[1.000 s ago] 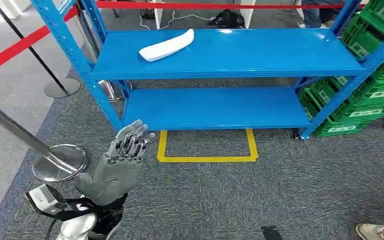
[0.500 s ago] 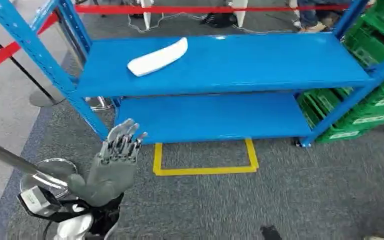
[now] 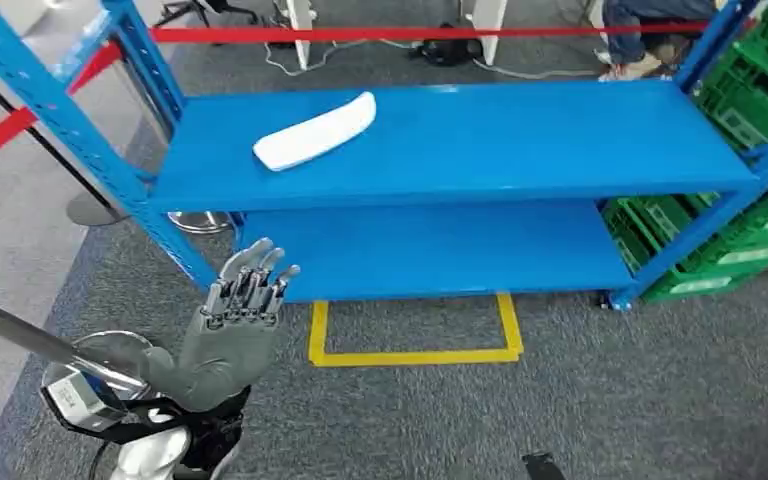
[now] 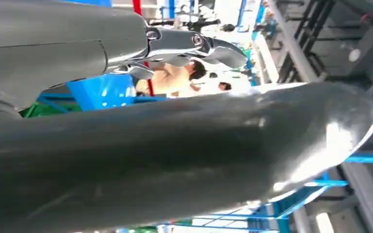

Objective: Take the parts from the cabinet and place them on the table.

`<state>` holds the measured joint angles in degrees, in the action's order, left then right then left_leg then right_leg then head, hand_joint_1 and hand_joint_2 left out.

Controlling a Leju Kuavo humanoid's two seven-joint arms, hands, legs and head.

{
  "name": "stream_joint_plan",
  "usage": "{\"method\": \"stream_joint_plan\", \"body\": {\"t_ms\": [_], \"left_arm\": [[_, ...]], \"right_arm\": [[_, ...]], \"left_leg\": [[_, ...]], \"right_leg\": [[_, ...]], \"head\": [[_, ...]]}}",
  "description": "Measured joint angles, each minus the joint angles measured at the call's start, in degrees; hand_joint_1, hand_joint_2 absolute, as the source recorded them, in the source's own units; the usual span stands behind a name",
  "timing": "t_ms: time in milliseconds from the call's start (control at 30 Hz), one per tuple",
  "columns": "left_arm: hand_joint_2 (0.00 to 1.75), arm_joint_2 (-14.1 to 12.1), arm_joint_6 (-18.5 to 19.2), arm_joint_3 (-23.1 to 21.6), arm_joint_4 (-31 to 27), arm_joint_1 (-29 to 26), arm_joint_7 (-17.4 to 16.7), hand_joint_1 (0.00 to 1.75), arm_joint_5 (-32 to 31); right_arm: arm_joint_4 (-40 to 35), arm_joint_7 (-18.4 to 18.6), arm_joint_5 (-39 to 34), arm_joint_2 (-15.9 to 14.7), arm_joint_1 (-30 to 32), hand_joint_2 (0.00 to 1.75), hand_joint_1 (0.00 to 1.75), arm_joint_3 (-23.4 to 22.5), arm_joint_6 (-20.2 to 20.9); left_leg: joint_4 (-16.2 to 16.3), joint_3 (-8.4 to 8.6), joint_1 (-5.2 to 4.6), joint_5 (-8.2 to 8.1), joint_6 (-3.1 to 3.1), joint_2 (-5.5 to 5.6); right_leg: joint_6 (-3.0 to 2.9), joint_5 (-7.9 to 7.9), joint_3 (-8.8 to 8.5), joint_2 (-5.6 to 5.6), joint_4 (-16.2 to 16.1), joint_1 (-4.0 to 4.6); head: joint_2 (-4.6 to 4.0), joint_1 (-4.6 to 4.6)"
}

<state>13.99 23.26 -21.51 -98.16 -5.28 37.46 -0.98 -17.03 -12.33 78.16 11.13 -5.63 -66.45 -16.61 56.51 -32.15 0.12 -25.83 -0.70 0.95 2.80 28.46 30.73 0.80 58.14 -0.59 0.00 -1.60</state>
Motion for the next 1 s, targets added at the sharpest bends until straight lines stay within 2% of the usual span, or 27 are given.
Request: {"method": "stream_joint_plan", "body": {"t_ms": [33, 67, 100, 167, 200, 233, 267, 300, 333, 367, 400, 433, 467, 500, 533, 567, 600, 667, 700, 733, 767, 800, 867, 900, 933, 967, 1000], "left_arm": [[0.0, 0.0, 0.0, 0.0, 0.0, 0.0, 0.0, 0.0, 0.0], [0.0, 0.0, 0.0, 0.0, -0.1, 0.0, 0.0, 0.0, 0.0], [0.0, 0.0, 0.0, 0.0, -0.1, 0.0, 0.0, 0.0, 0.0], [0.0, 0.0, 0.0, 0.0, -0.1, 0.0, 0.0, 0.0, -0.1], [0.0, 0.0, 0.0, 0.0, -0.1, 0.0, 0.0, 0.0, -0.2], [0.0, 0.0, -0.1, 0.0, -0.1, 0.0, 0.0, 0.0, -0.2], [0.0, 0.0, -0.1, 0.0, -0.1, 0.0, 0.0, 0.0, -0.2], [0.0, 0.0, -0.1, 0.0, -0.1, 0.0, 0.0, 0.0, -0.2], [0.0, 0.0, -0.1, -0.1, -0.1, 0.0, 0.0, 0.0, -0.2], [0.0, 0.0, -0.1, -0.1, -0.1, 0.0, 0.0, 0.0, -0.2], [0.0, 0.0, -0.1, -0.2, -0.1, 0.1, 0.0, 0.0, -0.2], [0.0, 0.0, -0.1, -0.4, -0.1, 0.1, 0.0, 0.0, -0.2], [0.0, 0.0, -0.1, -0.4, -0.1, 0.1, -0.1, 0.0, -0.2], [0.0, 0.0, -0.1, -0.5, -0.1, 0.1, -0.1, 0.0, -0.2], [0.0, 0.0, 0.0, -0.6, -0.2, 0.1, -0.1, 0.0, -0.2], [0.0, 0.0, 0.0, -0.7, -0.2, 0.1, -0.1, 0.0, -0.2], [0.0, 0.0, 0.0, -0.8, -0.2, 0.1, -0.1, 0.0, -0.2], [0.0, 0.0, 0.0, -0.8, -0.2, 0.1, -0.1, 0.0, -0.2], [0.0, 0.0, 0.0, -0.8, -0.2, 0.1, -0.1, 0.0, -0.2], [0.0, 0.0, 0.0, -0.7, -0.2, 0.1, -0.1, 0.0, -0.2], [0.0, 0.0, -0.1, -0.7, -0.2, 0.1, -0.1, 0.0, -0.2], [0.0, 0.0, -0.2, -0.7, -0.2, 0.1, -0.1, 0.0, -0.2], [0.0, 0.0, -0.4, -0.8, -0.2, 0.1, 0.0, 0.0, -0.2], [0.0, 0.0, -0.5, -0.7, -0.2, 0.1, 0.0, 0.0, -0.2], [0.0, 0.0, -0.6, -0.6, -0.2, 0.1, 0.1, 0.0, -0.2], [0.0, 0.0, -0.6, -0.7, -0.2, 0.1, 0.1, 0.0, -0.2], [0.0, 0.0, -0.6, -0.7, -0.2, 0.2, 0.2, 0.0, -0.2]], "right_arm": [[0.0, 0.0, 0.0, 0.0, 0.0, 0.0, 0.0, 0.0, 0.0], [0.0, 0.0, 0.0, 0.0, 0.0, 0.0, 0.0, 0.0, 0.0], [0.0, 0.0, 0.1, 0.0, -0.1, 0.0, 0.0, 0.0, 0.0], [0.0, 0.0, 0.1, 0.0, -0.1, 0.0, 0.0, 0.0, -0.1], [0.0, 0.0, 0.1, 0.0, -0.1, 0.0, 0.0, 0.0, -0.1], [0.0, 0.0, 0.1, 0.0, -0.1, 0.0, 0.0, 0.0, -0.1], [0.0, 0.0, 0.1, 0.0, -0.1, 0.0, 0.0, 0.0, -0.1], [0.0, -0.1, 0.1, 0.0, -0.2, 0.0, 0.0, 0.0, -0.1], [0.0, -0.1, 0.1, 0.0, -0.3, 0.0, 0.0, 0.0, -0.1], [0.0, -0.1, 0.1, 0.0, -0.3, 0.0, 0.0, 0.0, -0.1], [0.0, -0.1, 0.1, 0.0, -0.4, 0.0, 0.0, 0.0, -0.1], [0.0, -0.1, 0.1, 0.0, -0.5, 0.0, 0.0, 0.0, -0.1], [0.0, -0.1, 0.1, 0.0, -0.5, 0.0, 0.0, 0.0, -0.2], [0.0, -0.1, 0.1, 0.0, -0.5, 0.0, 0.0, 0.0, -0.1], [0.0, -0.1, 0.2, 0.0, -0.6, 0.0, 0.0, 0.0, -0.1], [0.0, -0.1, 0.2, 0.0, -0.7, 0.0, 0.0, 0.0, -0.2], [0.0, -0.1, 0.2, 0.0, -1.0, 0.0, 0.0, 0.0, -0.2], [0.0, -0.1, 0.2, 0.0, -1.1, 0.0, 0.0, 0.0, -0.2], [0.0, -0.1, 0.2, 0.0, -1.0, 0.0, 0.0, 0.0, -0.2], [0.0, -0.1, 0.1, 0.0, -0.8, 0.0, 0.0, 0.0, -0.2], [0.0, 0.0, 0.1, 0.0, -0.6, 0.0, 0.0, 0.0, -0.2], [0.0, 0.0, 0.1, 0.0, -0.6, 0.0, 0.0, 0.0, -0.2], [0.0, 0.0, 0.1, 0.0, -0.5, 0.0, 0.0, 0.0, -0.2], [0.1, 0.0, 0.1, 0.0, -0.2, 0.0, 0.0, 0.0, -0.2], [0.1, 0.0, 0.2, 0.0, -0.3, 0.0, 0.0, 0.0, -0.1], [0.1, 0.0, 0.2, 0.0, -0.4, 0.0, 0.0, 0.0, -0.1], [0.1, 0.0, 0.1, 0.0, -0.3, 0.0, 0.0, 0.0, -0.1]], "left_leg": [[0.2, -0.17, 0.04, -0.61, -0.34, -0.07], [1.4, -0.6, 0.06, -1.27, -0.68, -0.32], [4.6, -2.18, 0.05, -2.84, -0.95, -0.34], [14.5, -7.48, 0.07, -6.67, -1.2, -0.36], [18.1, -9.64, 0.06, -7.26, -1.12, -0.36], [18.7, -10.44, 0.06, -6.19, -0.9, -0.36], [16.9, -10.04, 0.04, -3.79, -0.62, -0.36], [13.4, -8.6, -0.08, -0.69, -0.2, -0.36], [8.3, -6.44, -0.29, 2.61, 0.37, -0.37], [3.9, -4.6, -0.61, 4.5, 1.02, -0.49], [2.9, -3.4, -0.84, 2.57, 1.27, -0.6], [0.6, -2.27, -0.83, 0.89, 1.06, -0.55], [0.4, -2.26, -0.85, 0.82, 1.05, -0.47], [-0.3, -2.01, -0.84, 0.63, 1.45, -0.23], [-0.5, -1.0, -0.58, 0.85, 1.75, -0.11], [-0.8, -0.16, -0.31, 0.6, 1.87, -0.14], [-0.8, 0.35, -0.24, 0.34, 2.06, -0.29], [-0.8, 0.99, -0.23, -0.25, 2.16, -0.45], [-0.8, 1.4, -0.23, -0.7, 2.18, -0.41], [-0.8, 2.11, -0.21, -1.28, 2.16, -0.23], [-0.8, 3.02, -0.17, -1.94, 2.09, -0.09], [-0.8, 3.96, -0.13, -2.62, 1.98, -0.02], [-0.8, 5.65, -0.07, -4.07, 1.48, -0.02], [-0.6, 6.06, -0.36, -4.73, 1.08, -0.01], [-0.5, 5.73, -0.4, -4.79, 0.87, 0.09], [-0.5, 5.55, -0.36, -4.97, 0.62, 0.06], [-0.6, 5.74, -0.32, -5.11, 0.41, 0.02]], "right_leg": [[-0.61, -0.03, -0.36, 0.02, -0.4, -0.39], [-0.94, -0.05, -0.53, 0.05, -0.5, -0.34], [-1.26, 0.0, -0.64, 0.0, -0.5, -0.34], [-1.63, 0.24, -0.84, -0.16, -0.5, -0.23], [-1.83, 0.39, -1.07, -0.21, -0.5, -0.13], [-1.99, 0.56, -1.42, -0.19, -0.5, -0.03], [-2.06, 0.99, -1.87, -0.07, -0.6, 0.08], [-2.05, 1.5, -2.45, 0.07, -0.6, 0.16], [-1.99, 1.96, -3.21, 0.1, -0.7, 0.25], [-1.8, 2.52, -3.15, 0.08, -0.8, 0.16], [-1.35, 3.08, -3.64, 0.08, -0.8, 0.57], [-0.98, 3.32, -3.56, 0.05, -1.0, 0.47], [-0.64, 3.06, -4.19, -0.08, -1.7, 0.38], [-0.16, 2.25, -4.85, -0.19, -1.4, 0.41], [0.12, 2.73, -5.92, -0.23, -2.2, 0.42], [0.32, 3.26, -5.33, -0.28, -1.0, 0.41], [0.62, 3.69, -3.45, -0.33, 2.5, 0.42], [1.05, 6.89, 2.99, -0.35, 12.3, 0.3], [1.16, 8.77, 5.79, -0.35, 15.7, 0.31], [1.28, 9.53, 7.8, -0.35, 16.9, 0.29], [1.42, 8.43, 8.32, -0.35, 15.4, 0.26], [1.44, 5.89, 8.0, -0.36, 12.2, 0.24], [1.52, -2.83, 6.55, -0.4, 2.9, 0.05], [1.19, -6.48, 6.96, -0.76, 1.4, 0.16], [-0.12, -5.05, 6.78, -0.75, 1.1, 0.41], [-0.63, -5.87, 6.95, -0.61, 1.4, 0.5], [-0.85, -5.58, 7.08, -0.65, 1.5, 0.61]], "head": [[0.0, -0.02], [0.0, 0.11], [0.0, 0.48], [0.0, 0.48], [0.0, 0.46], [0.0, 0.46], [0.0, 0.46], [0.0, 0.46], [0.0, 0.48], [0.0, 0.46], [0.0, 0.33], [0.0, 0.83], [0.0, 0.59], [0.0, 0.83], [0.0, 0.7], [0.0, 0.62], [-0.02, 0.33], [0.0, 0.44], [0.0, 0.26], [0.0, 0.26], [0.0, 0.28], [-0.02, 0.24], [0.0, 0.24], [-0.02, 0.09], [-0.02, 0.11], [0.0, 0.35], [0.0, 0.11]]}}
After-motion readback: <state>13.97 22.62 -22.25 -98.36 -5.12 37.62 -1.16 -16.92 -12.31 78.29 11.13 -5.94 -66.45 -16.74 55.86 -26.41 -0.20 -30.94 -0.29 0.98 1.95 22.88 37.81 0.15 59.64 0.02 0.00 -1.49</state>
